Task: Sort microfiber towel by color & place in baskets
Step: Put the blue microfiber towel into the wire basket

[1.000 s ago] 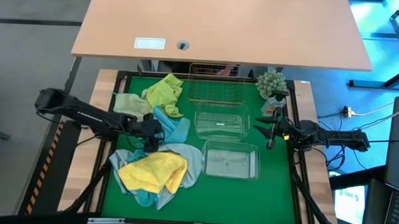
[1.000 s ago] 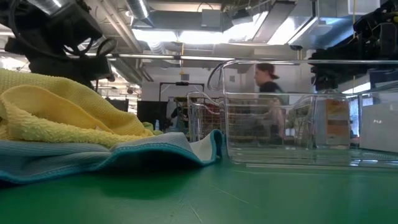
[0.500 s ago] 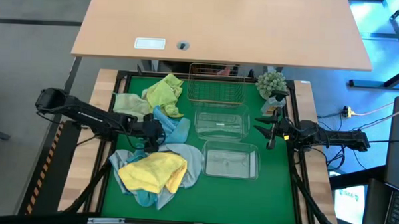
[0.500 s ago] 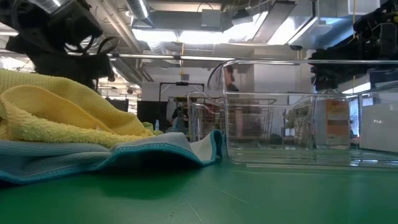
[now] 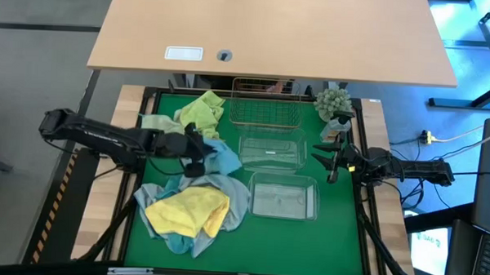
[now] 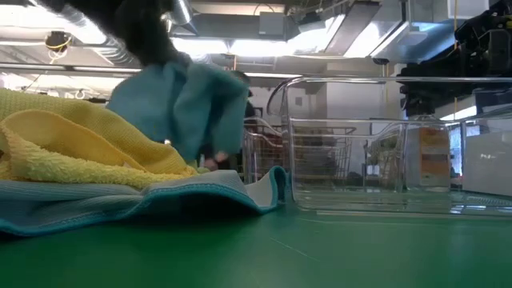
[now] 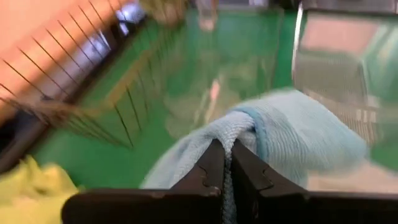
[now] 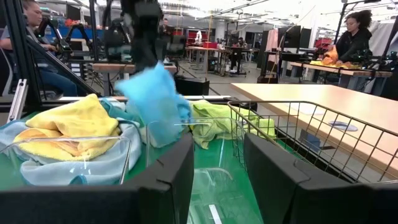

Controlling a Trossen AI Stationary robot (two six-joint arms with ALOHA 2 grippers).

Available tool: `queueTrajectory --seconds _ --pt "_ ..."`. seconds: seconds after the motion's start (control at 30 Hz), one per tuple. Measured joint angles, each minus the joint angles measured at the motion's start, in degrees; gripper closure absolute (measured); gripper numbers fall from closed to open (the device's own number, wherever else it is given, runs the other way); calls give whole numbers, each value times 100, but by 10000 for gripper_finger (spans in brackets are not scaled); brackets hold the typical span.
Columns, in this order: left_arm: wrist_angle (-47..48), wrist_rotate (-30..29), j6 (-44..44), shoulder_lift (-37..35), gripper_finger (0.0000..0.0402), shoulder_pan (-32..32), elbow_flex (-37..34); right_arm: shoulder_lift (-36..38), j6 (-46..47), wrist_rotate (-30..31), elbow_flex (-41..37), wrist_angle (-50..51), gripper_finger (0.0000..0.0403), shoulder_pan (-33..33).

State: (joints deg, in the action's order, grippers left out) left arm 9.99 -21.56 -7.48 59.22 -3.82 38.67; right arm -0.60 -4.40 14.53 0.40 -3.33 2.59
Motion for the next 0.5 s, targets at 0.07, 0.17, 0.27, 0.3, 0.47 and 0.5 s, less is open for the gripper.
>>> queueTrajectory --seconds 0.07,0.17,0.27,0.3,0.47,0.5 --pt "-14 -147 144 0 399 74 265 -2 0 -1 0 0 260 0" --pt "-107 -382 251 0 400 247 619 -1 1 -1 0 0 260 0" --pt "-540 -537 433 0 400 471 817 -1 1 -1 0 0 260 0" --pt "-808 -537 515 0 400 563 829 -1 1 -1 1 0 260 0" --pt "-2183 -453 939 133 401 1108 838 0 0 -1 2 0 260 0" --pt "-2429 -406 955 207 401 1230 838 0 0 0 0 0 260 0"
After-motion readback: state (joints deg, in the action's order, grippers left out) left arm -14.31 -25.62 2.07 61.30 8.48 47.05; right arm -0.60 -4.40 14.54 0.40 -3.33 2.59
